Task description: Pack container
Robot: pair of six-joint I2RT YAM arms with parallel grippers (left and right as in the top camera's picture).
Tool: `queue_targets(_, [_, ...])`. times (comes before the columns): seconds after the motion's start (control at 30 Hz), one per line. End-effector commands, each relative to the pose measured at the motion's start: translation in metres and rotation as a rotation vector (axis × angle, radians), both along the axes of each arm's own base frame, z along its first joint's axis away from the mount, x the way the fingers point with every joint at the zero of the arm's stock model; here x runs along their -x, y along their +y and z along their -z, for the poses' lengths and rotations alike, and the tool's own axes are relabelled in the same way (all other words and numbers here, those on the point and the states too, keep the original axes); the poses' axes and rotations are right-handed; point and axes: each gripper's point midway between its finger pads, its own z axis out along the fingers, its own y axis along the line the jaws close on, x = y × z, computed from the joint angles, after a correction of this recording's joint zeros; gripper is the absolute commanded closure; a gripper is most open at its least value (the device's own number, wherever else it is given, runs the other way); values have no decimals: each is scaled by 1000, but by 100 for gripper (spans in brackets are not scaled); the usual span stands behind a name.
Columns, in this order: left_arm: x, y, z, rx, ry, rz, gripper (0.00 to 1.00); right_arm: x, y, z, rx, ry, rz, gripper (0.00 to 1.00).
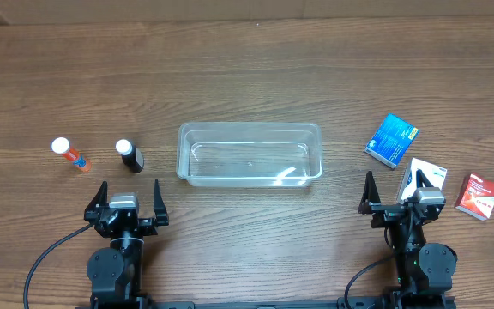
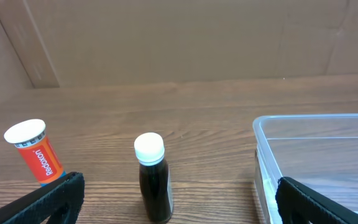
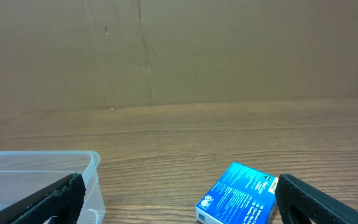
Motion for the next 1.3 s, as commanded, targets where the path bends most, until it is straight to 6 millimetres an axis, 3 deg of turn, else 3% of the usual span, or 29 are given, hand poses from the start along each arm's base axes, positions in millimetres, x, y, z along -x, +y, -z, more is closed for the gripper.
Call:
queue_targets(0.0, [0,0,-2,14,-13,4,0,0,1,1,4,-6,-4,0])
queue_targets(0.47, [0,-2,-7,36,-30,13,0,0,1,1,-31,-5,-3,0])
queue_targets(0.63, [10,8,-45,64,-34,-53,0,3,1,-11,-82,-7,-2,0])
queue_targets(0.8, [10,17,-88,178,11,-120,0,5,1,-42,-214,37,5,0])
queue_targets(0.97, [-9,21,-130,195,228,-162,0,-10,1,-88,-211,268,30,0])
queue_targets(1.07, [-21,19,-133,190,445,-172,0,-31,1,-101,-207,459,51,0])
queue_targets(1.17, [-29,0,-129,196,654,-65,0,-50,1,-86,-183,695,70,0])
queue_targets(1.27, [-27,-12,-125,228,818,-16,0,-55,6,-48,-157,1003,58,0])
